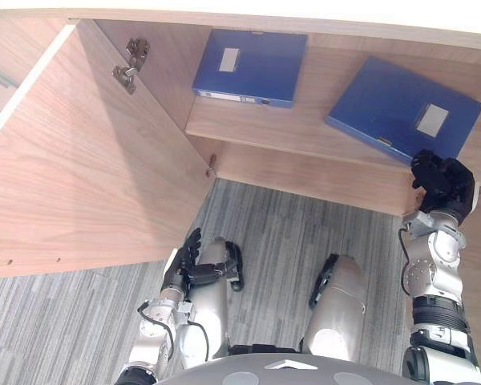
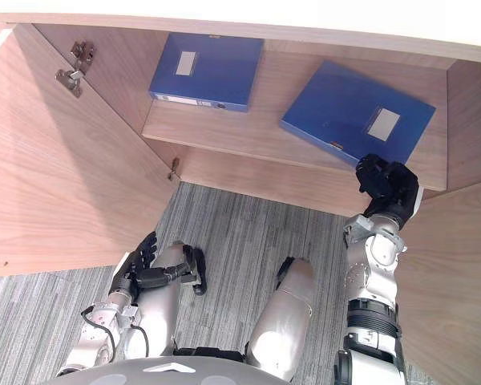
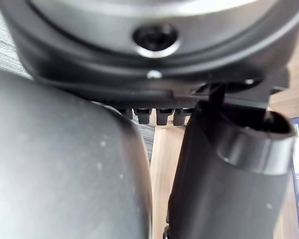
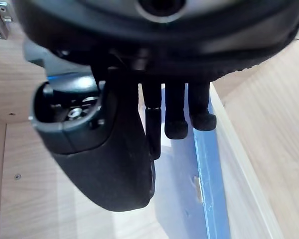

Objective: Walk over to the cabinet, pick up the folder, carry it to the office cabinet, place the folder inside the office cabinet, then close the office cabinet door

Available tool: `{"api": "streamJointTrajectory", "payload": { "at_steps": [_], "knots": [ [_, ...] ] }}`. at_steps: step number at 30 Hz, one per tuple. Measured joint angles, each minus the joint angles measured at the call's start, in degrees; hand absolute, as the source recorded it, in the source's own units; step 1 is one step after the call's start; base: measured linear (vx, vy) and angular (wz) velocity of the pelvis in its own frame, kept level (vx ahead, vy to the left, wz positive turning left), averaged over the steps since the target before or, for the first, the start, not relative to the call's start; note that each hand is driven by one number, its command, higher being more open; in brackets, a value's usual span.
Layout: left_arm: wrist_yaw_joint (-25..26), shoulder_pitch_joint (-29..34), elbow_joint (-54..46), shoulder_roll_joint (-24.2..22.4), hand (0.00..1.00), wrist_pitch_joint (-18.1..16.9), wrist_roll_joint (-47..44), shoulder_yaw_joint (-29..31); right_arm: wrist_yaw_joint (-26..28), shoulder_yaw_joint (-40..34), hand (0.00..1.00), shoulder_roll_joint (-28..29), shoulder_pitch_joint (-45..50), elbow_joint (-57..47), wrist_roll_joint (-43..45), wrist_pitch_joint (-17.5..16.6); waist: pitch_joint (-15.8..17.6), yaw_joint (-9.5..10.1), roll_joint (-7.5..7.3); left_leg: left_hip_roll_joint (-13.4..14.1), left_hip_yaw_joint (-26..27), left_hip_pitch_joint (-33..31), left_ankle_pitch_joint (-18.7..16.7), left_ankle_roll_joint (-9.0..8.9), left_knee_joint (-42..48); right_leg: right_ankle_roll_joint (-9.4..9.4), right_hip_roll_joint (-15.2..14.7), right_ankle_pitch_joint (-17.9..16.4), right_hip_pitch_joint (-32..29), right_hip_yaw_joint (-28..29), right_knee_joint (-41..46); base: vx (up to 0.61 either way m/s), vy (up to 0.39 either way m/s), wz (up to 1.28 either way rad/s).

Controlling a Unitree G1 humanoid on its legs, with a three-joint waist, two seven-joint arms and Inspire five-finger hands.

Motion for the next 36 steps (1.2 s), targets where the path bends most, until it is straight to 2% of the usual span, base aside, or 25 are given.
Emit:
{"api": "streamJointTrajectory", "payload": {
  "at_steps": [10, 24, 28, 36],
  "knots": [
    [0.11, 0.51, -1.68, 0.04, 1.0, 0.94, -2.37, -0.67, -0.99, 0.59, 0.0, -2.91, -4.83, 1.9, 2.18, 0.0, 0.07, 0.49, 1.25, 0.25, -1.3, -3.78, 0.62, -0.36, 1.0, -0.73, 0.04, -0.37, -2.81, -1.05, 1.29, 0.0, -0.013, 0.04],
    [1.09, 1.26, -5.15, 0.04, 1.0, 1.11, -4.02, -0.62, -1.82, 1.18, 0.0, -3.17, -8.29, 1.72, 3.79, 0.0, 0.32, 2.32, 1.11, 1.92, -1.42, -8.54, 0.4, -0.11, 4.01, -1.73, 0.04, -1.06, -7.06, -1.08, 4.5, 0.0, -0.001, 0.0],
    [1.58, 2.09, -7.34, 0.02, 1.0, 1.14, -4.17, -0.37, -2.56, 0.9, 0.0, -3.18, -8.8, 1.34, 3.83, 0.0, 0.76, 2.82, 0.65, 2.23, -1.4, -9.95, 0.77, -0.14, 4.21, -2.07, -0.04, -1.25, -8.46, -1.17, 5.27, -0.01, -0.019, 0.04],
    [2.14, 2.48, -9.45, -0.07, 1.0, 1.38, -4.58, 0.13, -2.66, 0.83, 0.0, -3.18, -8.87, -1.44, 3.92, -0.01, 1.33, 3.12, 0.49, 2.54, -1.76, -12.04, 0.73, -0.17, 5.85, -2.46, -0.22, -1.87, -10.32, -1.1, 7.12, 0.0, -0.003, 0.01]
  ]
}}
